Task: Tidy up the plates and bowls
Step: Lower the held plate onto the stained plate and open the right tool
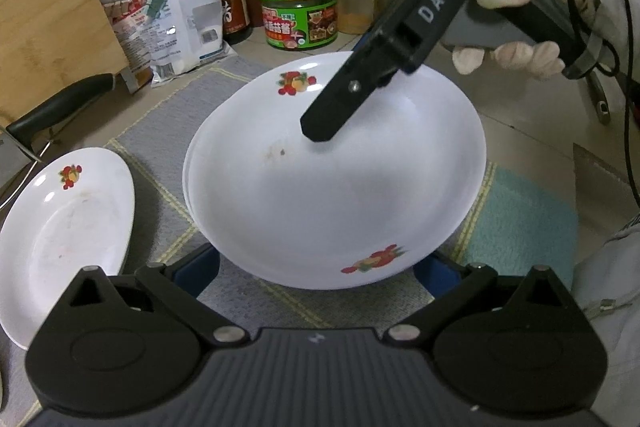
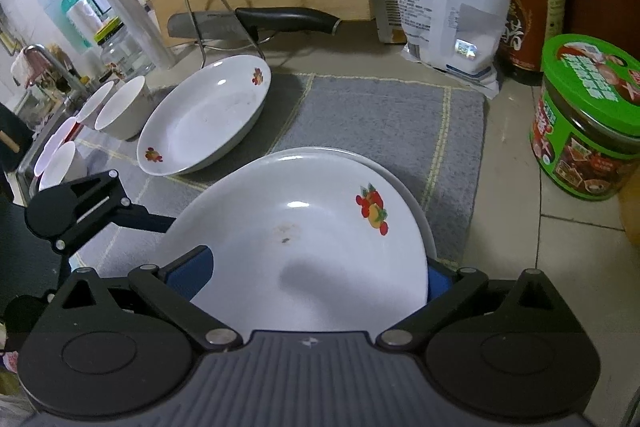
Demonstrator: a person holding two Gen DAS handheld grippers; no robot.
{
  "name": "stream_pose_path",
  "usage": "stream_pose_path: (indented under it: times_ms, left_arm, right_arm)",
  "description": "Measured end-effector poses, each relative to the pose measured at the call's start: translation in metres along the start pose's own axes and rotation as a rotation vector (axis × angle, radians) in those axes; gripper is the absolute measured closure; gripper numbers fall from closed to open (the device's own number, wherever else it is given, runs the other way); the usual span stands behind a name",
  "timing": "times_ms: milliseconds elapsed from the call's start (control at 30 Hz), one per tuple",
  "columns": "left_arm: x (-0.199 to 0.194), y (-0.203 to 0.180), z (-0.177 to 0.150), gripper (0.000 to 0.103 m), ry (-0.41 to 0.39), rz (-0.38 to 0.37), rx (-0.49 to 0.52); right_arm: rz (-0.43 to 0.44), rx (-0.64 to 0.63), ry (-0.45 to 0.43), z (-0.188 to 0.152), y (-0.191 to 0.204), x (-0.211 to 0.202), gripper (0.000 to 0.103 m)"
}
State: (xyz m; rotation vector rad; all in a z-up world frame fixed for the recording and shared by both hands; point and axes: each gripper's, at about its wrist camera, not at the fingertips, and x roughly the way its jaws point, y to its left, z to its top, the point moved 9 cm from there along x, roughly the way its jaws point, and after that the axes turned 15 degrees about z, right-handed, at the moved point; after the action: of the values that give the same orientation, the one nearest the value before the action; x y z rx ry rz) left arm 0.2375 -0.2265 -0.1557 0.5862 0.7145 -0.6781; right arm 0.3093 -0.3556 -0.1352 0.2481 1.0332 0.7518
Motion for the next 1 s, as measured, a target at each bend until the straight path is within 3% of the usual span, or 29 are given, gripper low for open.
stream_pose_path:
  times_ms: [833, 933, 1000]
  left_arm:
    - [0.001, -0.001, 0.000, 0.001, -0.007, 0.027, 0.010]
    - [-0.001, -0.002, 0.000, 0.001, -0.011, 0.028, 0.006]
    - [-0.001, -0.002, 0.000, 0.001, -0.015, 0.021, 0.000]
  right_arm:
    - [-0.080, 0.034, 0.036, -0.002, 0.002, -0.011, 0.000]
    - [-0.122, 0.050, 0.039, -0.003, -0.004, -0.014, 0.000]
    - [-0.095, 0.039, 0.019, -0.002, -0.002, -0.018, 0.000]
